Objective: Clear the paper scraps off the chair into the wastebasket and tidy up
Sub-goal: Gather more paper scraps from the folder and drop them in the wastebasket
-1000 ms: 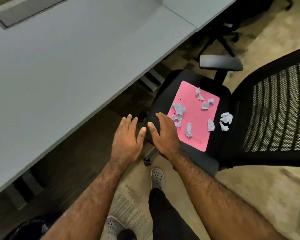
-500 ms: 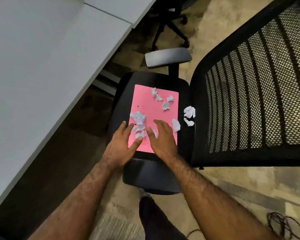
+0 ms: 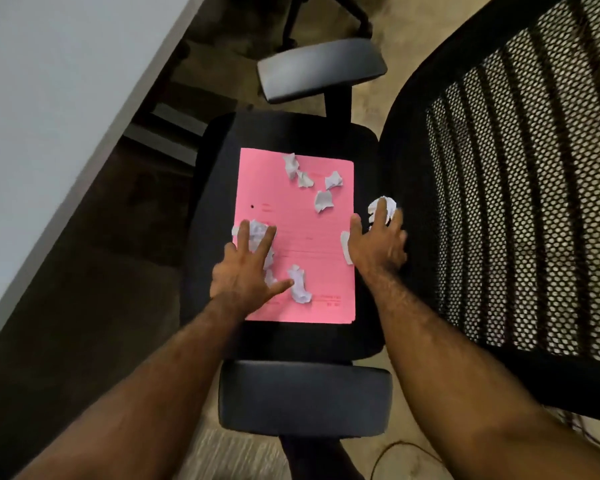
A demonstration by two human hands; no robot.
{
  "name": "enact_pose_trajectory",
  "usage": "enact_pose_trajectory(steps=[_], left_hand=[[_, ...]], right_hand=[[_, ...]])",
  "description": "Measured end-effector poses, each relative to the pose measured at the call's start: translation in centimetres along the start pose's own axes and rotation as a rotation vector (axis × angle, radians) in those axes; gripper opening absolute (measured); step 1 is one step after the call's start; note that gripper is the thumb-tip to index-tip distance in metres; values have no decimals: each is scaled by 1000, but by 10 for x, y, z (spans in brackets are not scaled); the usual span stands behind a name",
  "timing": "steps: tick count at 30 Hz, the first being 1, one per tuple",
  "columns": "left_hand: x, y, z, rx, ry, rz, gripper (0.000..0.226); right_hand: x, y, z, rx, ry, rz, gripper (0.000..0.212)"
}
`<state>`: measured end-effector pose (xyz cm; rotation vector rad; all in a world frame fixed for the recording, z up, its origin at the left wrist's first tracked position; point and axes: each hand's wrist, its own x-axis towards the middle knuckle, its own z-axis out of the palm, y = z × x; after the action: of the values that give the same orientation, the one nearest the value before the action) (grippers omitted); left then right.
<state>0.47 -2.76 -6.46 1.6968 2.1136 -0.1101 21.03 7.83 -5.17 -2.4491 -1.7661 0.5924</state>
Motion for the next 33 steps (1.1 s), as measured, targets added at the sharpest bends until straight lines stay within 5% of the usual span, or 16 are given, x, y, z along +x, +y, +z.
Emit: enact_pose_trajectory(steps=[4, 11, 18, 27, 33], left_hand=[[17, -1, 22, 98, 7, 69, 104], [22, -1, 38, 206, 88, 249, 56], [34, -2, 32, 133, 85, 330, 28], [61, 3, 20, -32, 52, 287, 32], [73, 18, -2, -199, 159, 215, 31]], right_hand=[[31, -8, 19, -43, -11, 63, 71], [61, -8, 52, -160, -23, 109, 64], [65, 8, 63, -214, 213, -5, 38], [72, -5, 42, 49, 149, 12, 25], [50, -34, 29, 416, 61, -147, 15]])
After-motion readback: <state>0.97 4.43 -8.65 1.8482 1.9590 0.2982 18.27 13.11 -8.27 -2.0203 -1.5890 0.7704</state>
